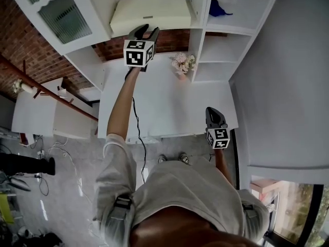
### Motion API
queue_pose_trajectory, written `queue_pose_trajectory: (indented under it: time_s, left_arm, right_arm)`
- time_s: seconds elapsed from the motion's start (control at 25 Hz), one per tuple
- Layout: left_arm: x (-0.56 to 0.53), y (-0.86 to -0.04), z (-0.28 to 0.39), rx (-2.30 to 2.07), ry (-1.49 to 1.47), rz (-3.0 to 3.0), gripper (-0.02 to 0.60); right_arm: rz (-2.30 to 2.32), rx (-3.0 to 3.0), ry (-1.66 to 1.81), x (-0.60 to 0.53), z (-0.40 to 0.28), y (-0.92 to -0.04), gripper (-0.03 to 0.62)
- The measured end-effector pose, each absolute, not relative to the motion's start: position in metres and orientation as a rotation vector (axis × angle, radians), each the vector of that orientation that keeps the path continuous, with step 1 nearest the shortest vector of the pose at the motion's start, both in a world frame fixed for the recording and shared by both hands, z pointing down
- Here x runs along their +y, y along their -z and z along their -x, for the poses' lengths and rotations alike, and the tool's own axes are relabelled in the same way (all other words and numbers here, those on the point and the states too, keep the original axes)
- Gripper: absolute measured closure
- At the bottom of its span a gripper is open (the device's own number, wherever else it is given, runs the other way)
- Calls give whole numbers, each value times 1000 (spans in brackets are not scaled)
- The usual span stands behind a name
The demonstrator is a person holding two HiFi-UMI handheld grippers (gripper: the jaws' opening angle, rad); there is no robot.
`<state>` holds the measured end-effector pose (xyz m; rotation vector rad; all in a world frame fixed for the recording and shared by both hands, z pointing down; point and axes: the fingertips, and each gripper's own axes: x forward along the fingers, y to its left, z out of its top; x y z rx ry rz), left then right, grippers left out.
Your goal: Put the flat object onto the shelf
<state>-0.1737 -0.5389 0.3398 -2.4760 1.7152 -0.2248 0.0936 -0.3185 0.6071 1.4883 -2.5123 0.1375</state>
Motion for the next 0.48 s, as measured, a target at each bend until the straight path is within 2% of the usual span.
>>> queue_pose_trajectory:
  time_s: [0.2, 0.48]
  left_arm:
    - [-531, -338, 176, 1706, 206, 2466, 401]
    - [-493, -350, 178, 1686, 176, 2443, 516]
  right_arm:
    - [-1465, -2530, -128, -314, -83, -604, 565]
    - [-1445, -2534, -136, -309, -82, -609, 565]
